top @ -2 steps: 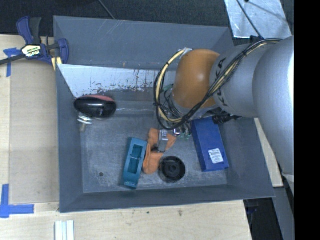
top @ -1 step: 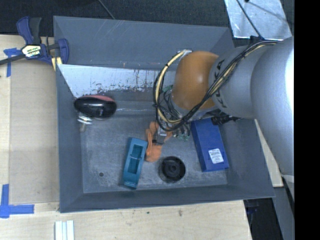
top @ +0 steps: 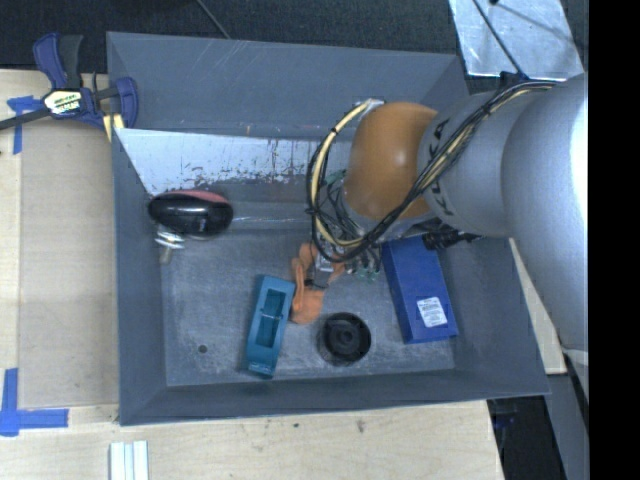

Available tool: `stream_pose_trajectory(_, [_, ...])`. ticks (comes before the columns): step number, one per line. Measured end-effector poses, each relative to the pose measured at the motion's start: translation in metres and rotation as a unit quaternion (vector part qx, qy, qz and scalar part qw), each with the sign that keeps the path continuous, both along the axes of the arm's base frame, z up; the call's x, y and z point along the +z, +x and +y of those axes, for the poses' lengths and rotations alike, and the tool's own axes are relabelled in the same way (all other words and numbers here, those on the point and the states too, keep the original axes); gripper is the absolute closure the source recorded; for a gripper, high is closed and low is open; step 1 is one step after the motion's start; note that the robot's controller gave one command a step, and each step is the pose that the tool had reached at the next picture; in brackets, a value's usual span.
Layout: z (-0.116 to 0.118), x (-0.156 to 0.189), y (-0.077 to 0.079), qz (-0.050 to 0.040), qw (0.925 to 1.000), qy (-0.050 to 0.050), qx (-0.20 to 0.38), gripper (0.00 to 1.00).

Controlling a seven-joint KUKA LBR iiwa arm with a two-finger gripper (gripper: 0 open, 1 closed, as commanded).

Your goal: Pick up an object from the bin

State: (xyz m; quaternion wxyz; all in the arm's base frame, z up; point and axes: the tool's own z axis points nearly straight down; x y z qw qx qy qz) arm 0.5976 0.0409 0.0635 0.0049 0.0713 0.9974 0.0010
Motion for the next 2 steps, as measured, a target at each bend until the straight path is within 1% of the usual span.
stream_pose_trajectory(1, [0.000,0.004,-0.001,0.0012,1.0000,0.000,0.000,1.00])
stream_pose_trajectory(2, [0.000,0.023,-0.003,0.0060,1.0000,0.000,0.000,1.00])
